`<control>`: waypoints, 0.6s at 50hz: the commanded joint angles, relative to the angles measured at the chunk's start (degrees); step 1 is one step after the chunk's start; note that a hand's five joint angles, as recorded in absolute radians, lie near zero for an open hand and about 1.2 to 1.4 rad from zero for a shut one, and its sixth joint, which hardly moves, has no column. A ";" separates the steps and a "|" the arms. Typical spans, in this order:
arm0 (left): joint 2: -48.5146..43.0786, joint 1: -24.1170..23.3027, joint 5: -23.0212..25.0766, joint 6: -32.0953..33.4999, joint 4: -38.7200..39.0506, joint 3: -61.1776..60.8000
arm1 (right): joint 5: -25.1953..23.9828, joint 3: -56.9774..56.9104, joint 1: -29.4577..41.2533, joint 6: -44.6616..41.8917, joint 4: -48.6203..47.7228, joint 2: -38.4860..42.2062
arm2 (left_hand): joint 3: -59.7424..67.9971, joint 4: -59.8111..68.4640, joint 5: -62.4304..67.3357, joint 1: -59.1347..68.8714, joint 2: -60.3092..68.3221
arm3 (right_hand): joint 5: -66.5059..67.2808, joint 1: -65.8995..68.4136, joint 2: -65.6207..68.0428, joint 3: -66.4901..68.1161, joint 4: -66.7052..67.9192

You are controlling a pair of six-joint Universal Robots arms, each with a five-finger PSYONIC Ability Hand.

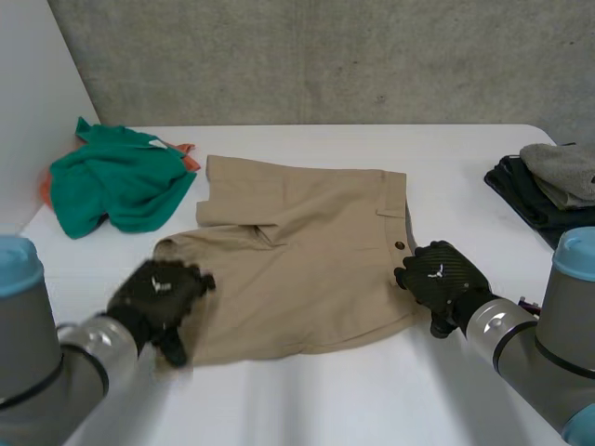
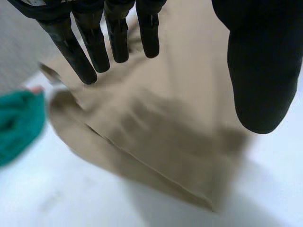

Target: Fold the laundry.

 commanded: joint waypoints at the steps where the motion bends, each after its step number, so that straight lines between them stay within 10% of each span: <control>1: -2.65 -0.46 -1.57 -1.02 -0.16 -1.06 | -0.70 0.32 -0.07 0.42 -4.25 2.16 | 7.50 7.25 7.14 7.56 7.51 | 8.38 8.97 9.03 8.78 8.77; 7: -4.67 -0.54 -2.27 -1.02 0.98 -0.71 | -0.71 0.06 0.20 1.04 -6.01 3.74 | 11.37 11.12 11.02 11.43 11.38 | 48.40 49.00 49.06 48.81 48.80; 14: -6.78 -0.63 -3.41 0.12 5.90 -0.62 | -0.18 0.14 0.37 2.09 -6.62 3.83 | 23.65 23.40 23.29 23.71 23.66 | 48.45 49.04 49.10 48.85 48.84; 20: -9.68 -0.54 -3.68 3.55 11.00 -0.54 | 0.26 0.41 0.11 2.18 -5.57 2.86 | 60.24 59.99 59.88 60.30 60.25 | 48.45 49.04 49.10 48.85 48.84; 30: -1.08 -4.49 -4.29 5.31 2.40 -3.43 | 1.14 0.58 -1.65 -2.47 11.90 -5.22 | 60.31 60.06 59.95 60.37 60.32 | 48.45 49.04 49.10 48.85 48.84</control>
